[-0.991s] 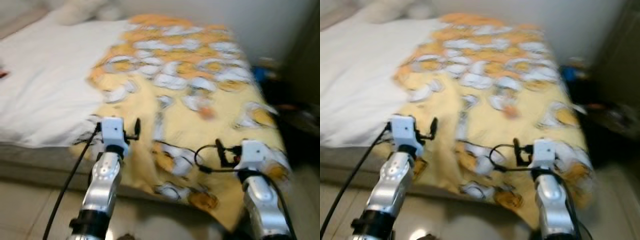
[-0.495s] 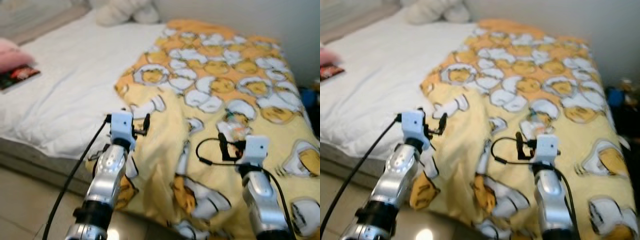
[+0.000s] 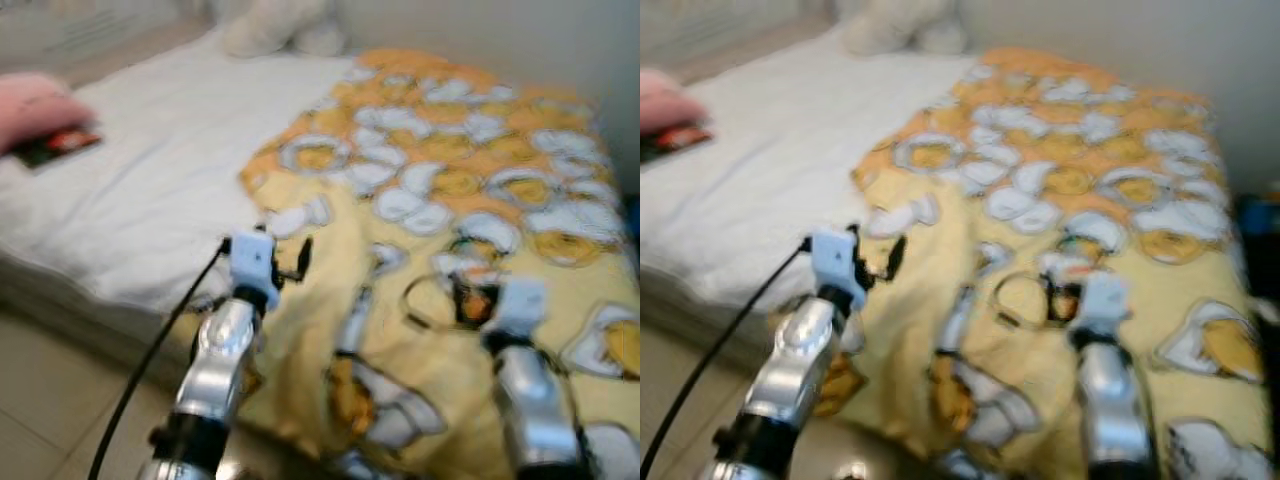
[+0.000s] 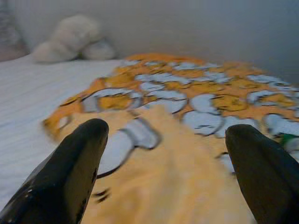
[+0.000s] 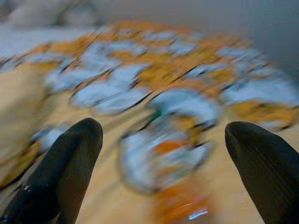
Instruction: Clean up the room
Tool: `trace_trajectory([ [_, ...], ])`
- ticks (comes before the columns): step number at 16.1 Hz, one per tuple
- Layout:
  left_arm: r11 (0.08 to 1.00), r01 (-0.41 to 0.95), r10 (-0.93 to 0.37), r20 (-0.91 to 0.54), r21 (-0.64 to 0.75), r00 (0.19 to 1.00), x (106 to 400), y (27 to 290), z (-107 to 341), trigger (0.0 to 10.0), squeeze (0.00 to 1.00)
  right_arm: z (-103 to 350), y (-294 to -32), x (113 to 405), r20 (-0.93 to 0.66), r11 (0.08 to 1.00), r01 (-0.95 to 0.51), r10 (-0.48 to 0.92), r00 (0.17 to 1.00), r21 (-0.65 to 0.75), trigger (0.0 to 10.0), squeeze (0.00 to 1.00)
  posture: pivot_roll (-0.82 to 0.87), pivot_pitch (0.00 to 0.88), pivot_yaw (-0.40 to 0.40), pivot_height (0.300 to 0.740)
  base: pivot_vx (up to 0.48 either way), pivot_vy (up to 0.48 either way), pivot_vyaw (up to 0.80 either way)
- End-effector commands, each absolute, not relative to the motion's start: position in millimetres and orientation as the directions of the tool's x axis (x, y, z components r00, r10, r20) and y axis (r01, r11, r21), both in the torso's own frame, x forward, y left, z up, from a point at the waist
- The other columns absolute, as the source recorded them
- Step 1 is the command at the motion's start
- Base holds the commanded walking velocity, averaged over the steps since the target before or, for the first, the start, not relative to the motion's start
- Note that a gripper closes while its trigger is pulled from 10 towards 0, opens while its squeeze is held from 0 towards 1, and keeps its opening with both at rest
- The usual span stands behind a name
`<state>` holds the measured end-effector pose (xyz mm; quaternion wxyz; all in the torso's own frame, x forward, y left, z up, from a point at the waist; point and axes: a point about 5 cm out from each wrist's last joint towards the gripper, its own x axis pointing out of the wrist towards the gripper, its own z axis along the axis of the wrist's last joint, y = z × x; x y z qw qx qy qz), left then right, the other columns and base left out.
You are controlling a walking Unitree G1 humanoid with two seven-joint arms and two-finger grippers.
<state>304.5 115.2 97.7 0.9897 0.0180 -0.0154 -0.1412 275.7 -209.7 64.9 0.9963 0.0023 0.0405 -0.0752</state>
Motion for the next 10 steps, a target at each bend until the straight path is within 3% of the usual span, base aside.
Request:
trace_trajectory([
  [1, 0.963, 0.265, -0.267, 0.025, 0.048, 0.963, 305.6, 122.1, 98.1, 10.0, 0.0, 61.2, -208.0, 279.0, -0.115, 0.986, 0.166, -0.163, 0.98, 0.019, 10.0, 0.0, 0.04, 0.0, -0.015, 0.74, 0.27, -0.394, 0.0],
  [4, 0.964, 0.256, -0.259, 0.026, 0.076, 0.966, 305.6, 131.3, 102.5, 10.0, 0.0, 58.6, -215.7, 305.4, -0.193, 0.971, 0.238, -0.228, 0.954, 0.034, 10.0, 0.0, 0.08, 0.0, -0.004, 0.74, 0.172, 0.0, 0.0],
  [6, 0.907, 0.38, -0.396, 0.056, 0.182, 0.917, 291.9, 126.0, 111.9, 10.0, 0.0, 58.4, -213.9, 324.7, -0.267, 0.971, 0.237, -0.218, 0.939, 0.041, 10.0, 0.0, 0.14, 0.0, -0.019, 0.74, 0.0, 0.0, 0.0],
  [8, 0.723, 0.601, -0.64, 0.003, 0.34, 0.768, 255.9, 120.5, 121.5, 10.0, 0.0, 64.9, -211.0, 342.7, -0.319, 0.974, 0.224, -0.203, 0.926, 0.032, 10.0, 0.0, 0.24, 0.041, -0.024, 0.74, 0.0, 0.0, 0.0],
  [10, 0.678, 0.659, -0.691, -0.023, 0.326, 0.722, 230.2, 128.6, 134.1, 10.0, 0.0, 69.0, -200.2, 351.4, -0.332, 0.981, 0.192, -0.174, 0.927, 0.024, 10.0, 0.0, 0.31, 0.118, -0.02, 0.74, 0.0, 0.0, 0.0],
])
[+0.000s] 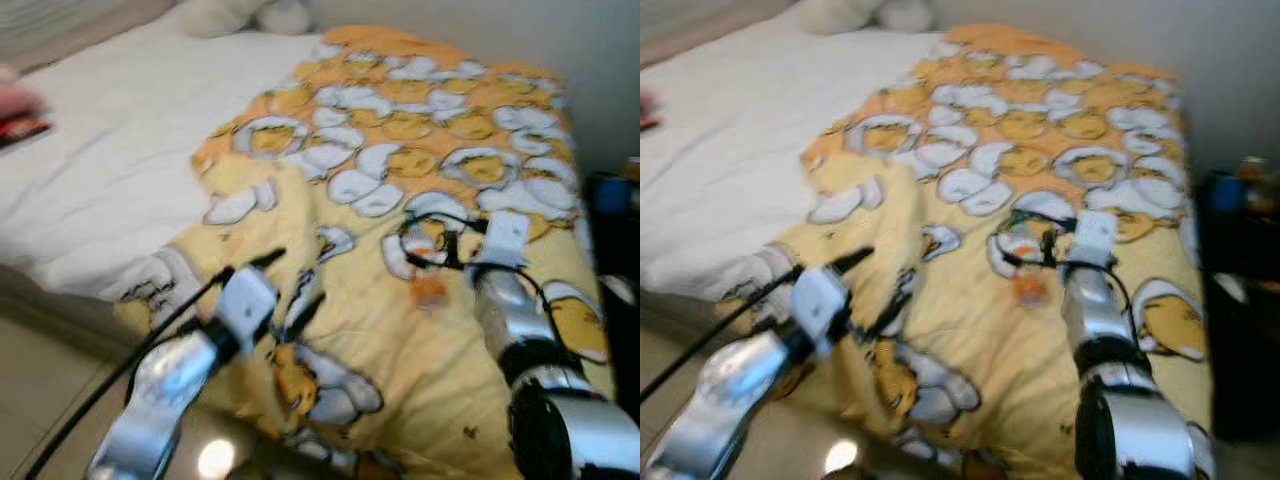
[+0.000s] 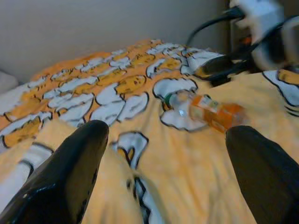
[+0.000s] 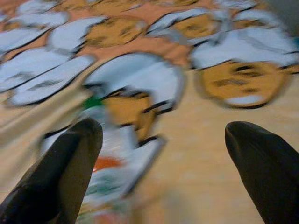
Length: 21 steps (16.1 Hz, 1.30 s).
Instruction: Clean up the room
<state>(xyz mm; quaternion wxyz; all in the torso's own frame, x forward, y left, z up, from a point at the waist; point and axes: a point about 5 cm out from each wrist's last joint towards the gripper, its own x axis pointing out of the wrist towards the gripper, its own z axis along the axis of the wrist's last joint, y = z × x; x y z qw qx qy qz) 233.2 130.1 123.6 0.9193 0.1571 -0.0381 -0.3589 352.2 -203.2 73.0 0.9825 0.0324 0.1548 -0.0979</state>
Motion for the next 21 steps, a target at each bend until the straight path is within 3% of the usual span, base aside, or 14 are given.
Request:
trace_trajectory([
  [1, 0.686, 0.65, -0.682, -0.023, 0.327, 0.731, 220.4, 135.3, 142.5, 10.0, 0.0, 71.6, -190.8, 356.6, -0.345, 0.984, 0.173, -0.151, 0.926, 0.032, 10.0, 0.0, 0.33, 0.146, -0.021, 0.74, 0.0, 0.0, 0.0],
  [6, 0.734, 0.605, -0.621, -0.057, 0.308, 0.782, 207.2, 149.0, 151.1, 10.0, 0.0, 42.4, -178.8, 341.9, -0.502, 0.978, 0.203, -0.15, 0.852, 0.052, 10.0, 0.0, 0.37, 0.206, -0.015, 0.74, 0.0, 0.0, 0.0],
  [11, 0.76, 0.57, -0.57, -0.103, 0.313, 0.816, 201.4, 163.8, 153.8, 10.0, 0.0, 52.7, -173.7, 350.3, -0.486, 0.972, 0.225, -0.165, 0.859, 0.067, 10.0, 0.0, 0.38, 0.222, -0.008, 0.74, 0.0, 0.0, 0.0],
  [12, 0.759, 0.571, -0.571, -0.104, 0.314, 0.815, 202.0, 163.0, 153.5, 10.0, 0.0, 53.5, -172.9, 351.1, -0.491, 0.97, 0.226, -0.154, 0.858, 0.091, 5.6, 0.0, 0.37, 0.22, -0.008, 0.74, 0.0, 0.0, 0.0],
  [13, 0.755, 0.572, -0.571, -0.108, 0.319, 0.814, 202.6, 162.6, 153.4, 10.0, 0.0, 55.8, -171.1, 353.0, -0.485, 0.974, 0.208, -0.138, 0.864, 0.093, 0.0, 0.0, 0.37, 0.215, -0.01, 0.74, 0.0, 0.0, 0.0],
  [18, 0.753, 0.577, -0.577, -0.104, 0.316, 0.81, 210.4, 156.3, 147.8, 10.0, 0.0, 71.9, -164.3, 363.6, -0.412, 0.991, 0.127, -0.104, 0.905, 0.03, 0.0, 0.0, 0.34, 0.157, -0.022, 0.74, 0.0, 0.0, 0.0],
  [21, 0.727, 0.607, -0.613, -0.096, 0.319, 0.784, 217.2, 144.8, 143.1, 10.0, 0.0, 70.8, -160.0, 363.2, -0.415, 0.991, 0.11, -0.07, 0.907, 0.072, 0.0, 0.0, 0.31, 0.12, -0.026, 0.74, 0.0, 0.0, 0.0],
])
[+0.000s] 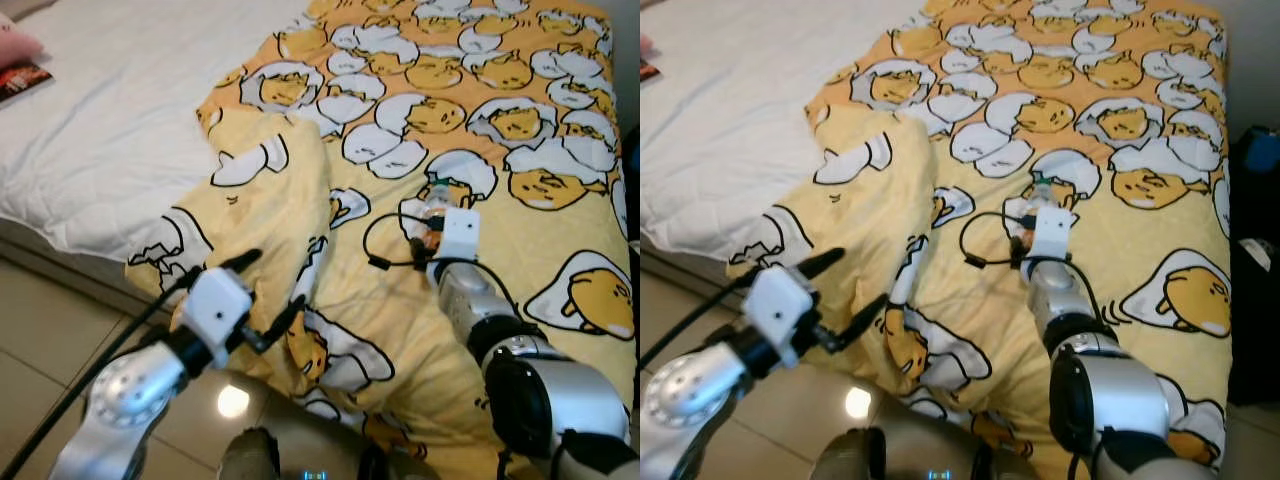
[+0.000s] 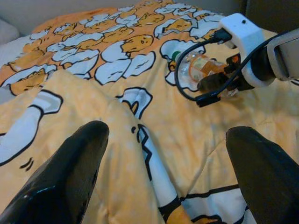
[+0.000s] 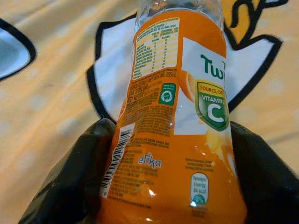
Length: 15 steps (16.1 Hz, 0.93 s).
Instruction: Clean up the room
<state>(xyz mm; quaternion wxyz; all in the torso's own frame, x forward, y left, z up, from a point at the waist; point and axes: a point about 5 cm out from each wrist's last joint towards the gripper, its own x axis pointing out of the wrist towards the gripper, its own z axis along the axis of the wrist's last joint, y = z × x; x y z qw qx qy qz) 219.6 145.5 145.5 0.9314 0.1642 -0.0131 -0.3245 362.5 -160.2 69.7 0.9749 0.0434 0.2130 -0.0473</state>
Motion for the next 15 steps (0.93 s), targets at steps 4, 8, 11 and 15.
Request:
trace_trajectory([
  [4, 0.715, 0.62, -0.628, -0.093, 0.323, 0.773, 246.3, 134.5, 124.9, 10.0, 0.0, 83.8, -170.8, 369.1, -0.341, 0.985, 0.163, -0.135, 0.93, 0.055, 0.0, 0.0, 0.25, 0.0, -0.045, 0.74, 0.0, 0.0, 0.0],
  [8, 0.823, 0.506, -0.481, -0.157, 0.259, 0.862, 283.6, 130.3, 100.0, 10.0, 0.0, 99.3, -216.8, 355.8, -0.064, 0.939, 0.343, -0.343, 0.937, -0.002, 0.0, 0.0, 0.14, 0.0, -0.032, 0.74, 0.0, 0.0, 0.0],
  [11, 0.893, 0.446, -0.444, -0.047, 0.053, 0.895, 300.9, 122.8, 100.7, 10.0, 0.0, 76.8, -220.1, 298.9, 0.09, 0.95, 0.298, -0.29, 0.953, -0.094, 0.0, 0.0, 0.06, 0.0, -0.03, 0.74, 0.0, 0.0, 0.0],
  [15, 0.856, 0.517, -0.517, -0.03, -0.007, 0.855, 297.2, 104.4, 93.7, 10.0, 0.0, 43.5, -209.2, 258.8, 0.02, 0.966, 0.224, -0.223, 0.975, -0.131, 0.0, 0.0, 0.02, 0.0, -0.024, 0.74, 0.0, 0.354, -0.6],
])
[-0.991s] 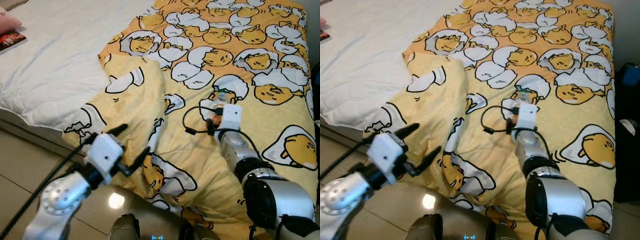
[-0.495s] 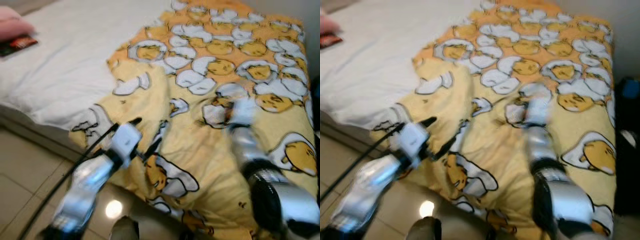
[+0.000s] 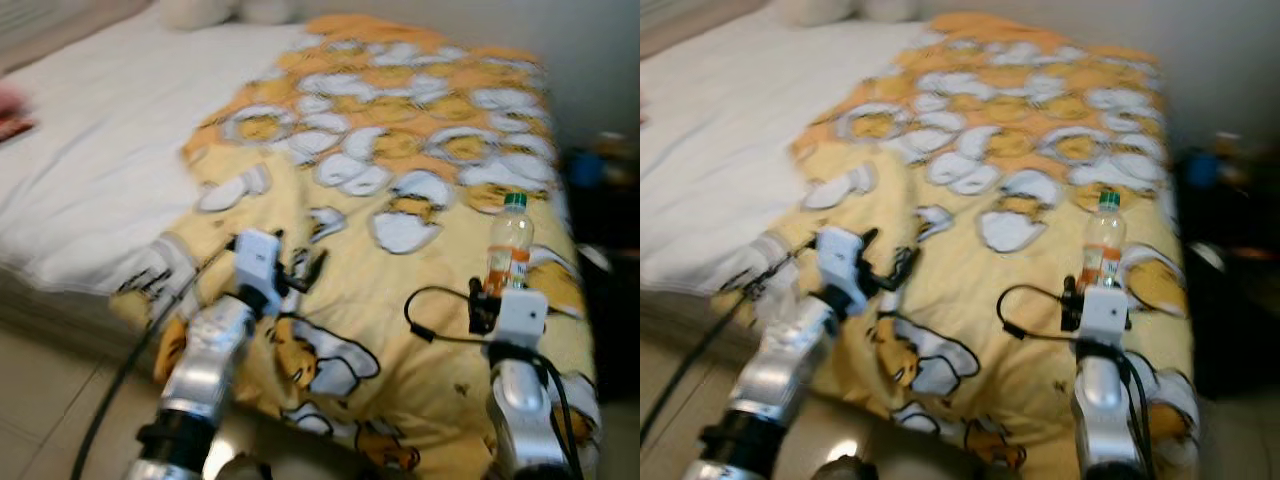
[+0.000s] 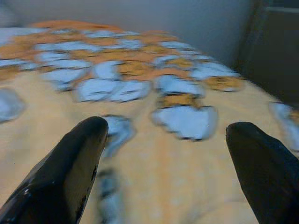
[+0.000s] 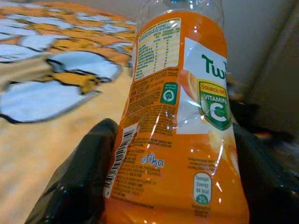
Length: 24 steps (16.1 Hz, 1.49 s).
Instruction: Clean up the room
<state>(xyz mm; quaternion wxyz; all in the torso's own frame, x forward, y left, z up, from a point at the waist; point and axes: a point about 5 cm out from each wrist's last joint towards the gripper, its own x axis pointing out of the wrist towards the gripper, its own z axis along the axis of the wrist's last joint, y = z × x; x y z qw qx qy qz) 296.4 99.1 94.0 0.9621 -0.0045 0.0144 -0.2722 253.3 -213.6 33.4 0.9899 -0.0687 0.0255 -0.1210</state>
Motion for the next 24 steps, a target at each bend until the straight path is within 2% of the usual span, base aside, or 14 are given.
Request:
trace_trajectory([
  [1, 0.842, 0.539, -0.537, -0.043, 0.032, 0.842, 295.3, 99.6, 88.8, 10.0, 0.0, 36.2, -209.0, 254.3, -0.01, 0.964, 0.221, -0.225, 0.974, -0.149, 0.0, 0.0, 0.01, 0.0, -0.019, 0.74, 0.0, 0.431, -0.77],
  [3, 0.85, 0.523, -0.519, -0.064, 0.069, 0.852, 300.5, 100.5, 83.5, 10.0, 0.0, 27.3, -214.0, 247.0, -0.062, 0.955, 0.24, -0.254, 0.965, -0.177, 0.0, 0.0, 0.01, 0.0, -0.007, 0.74, 0.0, 0.0, -0.76],
  [6, 0.86, 0.506, -0.503, -0.056, 0.072, 0.863, 309.6, 101.1, 83.4, 10.0, 0.0, 15.5, -226.7, 238.8, -0.141, 0.938, 0.325, -0.34, 0.93, -0.12, 0.0, 0.0, -0.02, 0.0, 0.02, 0.74, 0.0, 0.0, -0.76],
  [9, 0.858, 0.508, -0.504, -0.06, 0.083, 0.862, 311.9, 94.4, 81.2, 10.0, 0.0, 10.5, -232.0, 232.3, -0.161, 0.926, 0.357, -0.373, 0.914, -0.12, 0.0, 0.0, -0.06, 0.0, 0.037, 0.74, 0.0, 0.0, -0.76],
  [10, 0.846, 0.528, -0.526, -0.054, 0.072, 0.849, 310.1, 87.9, 79.7, 10.0, 0.0, 2.7, -233.6, 223.5, -0.215, 0.901, 0.432, -0.429, 0.878, -0.035, 0.0, 0.0, -0.08, 0.0, 0.044, 0.74, 0.0, 0.0, -0.76],
  [11, 0.846, 0.528, -0.526, -0.048, 0.074, 0.849, 309.6, 86.7, 79.5, 10.0, 0.0, -0.2, -231.6, 220.0, -0.23, 0.898, 0.439, -0.432, 0.872, -0.023, 0.0, 0.0, -0.08, 0.0, 0.044, 0.74, 0.0, 0.0, -0.76],
  [12, 0.813, 0.58, -0.58, -0.023, 0.041, 0.814, 304.9, 78.5, 78.7, 10.0, 0.0, -0.2, -222.2, 215.7, -0.206, 0.925, 0.372, -0.379, 0.902, -0.074, 0.0, 0.0, -0.09, 0.0, 0.046, 0.74, 0.0, -0.442, -0.76],
  [14, 0.804, 0.594, -0.594, -0.023, 0.015, 0.804, 303.3, 71.7, 76.6, 10.0, 0.0, -2.2, -222.4, 214.9, -0.22, 0.922, 0.382, -0.387, 0.895, -0.068, 0.0, 0.0, -0.1, 0.0, 0.052, 0.74, 0.281, -0.386, -0.76],
  [16, 0.809, 0.588, -0.587, -0.036, 0.017, 0.809, 305.4, 68.0, 74.4, 10.0, 0.0, -12.5, -223.3, 220.4, -0.32, 0.926, 0.375, -0.366, 0.874, -0.035, 0.0, 0.0, -0.11, 0.0, 0.055, 0.74, 0.0, 0.0, 0.0],
  [17, 0.807, 0.589, -0.588, -0.045, 0.038, 0.808, 307.3, 68.2, 74.4, 10.0, 0.0, -20.2, -226.6, 225.1, -0.404, 0.914, 0.405, -0.374, 0.835, -0.009, 10.0, 0.0, -0.1, 0.0, 0.06, 0.74, 0.0, 0.0, 0.0],
  [18, 0.749, 0.641, -0.639, -0.069, 0.167, 0.766, 306.4, 66.4, 75.9, 10.0, 0.0, -24.9, -228.6, 232.3, -0.471, 0.912, 0.411, -0.36, 0.805, 0.006, 10.0, 0.0, -0.08, 0.0, 0.055, 0.74, 0.0, 0.0, 0.0],
  [20, 0.626, 0.719, -0.722, -0.124, 0.3, 0.681, 302.0, 63.9, 77.7, 10.0, 0.0, -30.0, -230.6, 236.7, -0.541, 0.898, 0.439, -0.358, 0.761, 0.023, 10.0, 0.0, -0.03, 0.0, 0.055, 0.74, 0.0, 0.0, 0.0],
  [21, 0.595, 0.738, -0.742, -0.137, 0.318, 0.657, 301.8, 61.9, 80.2, 10.0, 0.0, -31.9, -230.8, 238.2, -0.568, 0.896, 0.443, -0.349, 0.746, 0.031, 10.0, 0.0, -0.03, 0.0, 0.056, 0.74, 0.0, 0.0, 0.0],
  [24, 0.417, 0.848, -0.859, -0.161, 0.328, 0.485, 283.9, 53.0, 103.0, 10.0, 0.0, -39.9, -226.8, 243.5, -0.686, 0.887, 0.457, -0.295, 0.665, 0.061, 10.0, 0.0, 0.04, 0.0, 0.066, 0.74, 0.0, 0.0, 0.0],
])
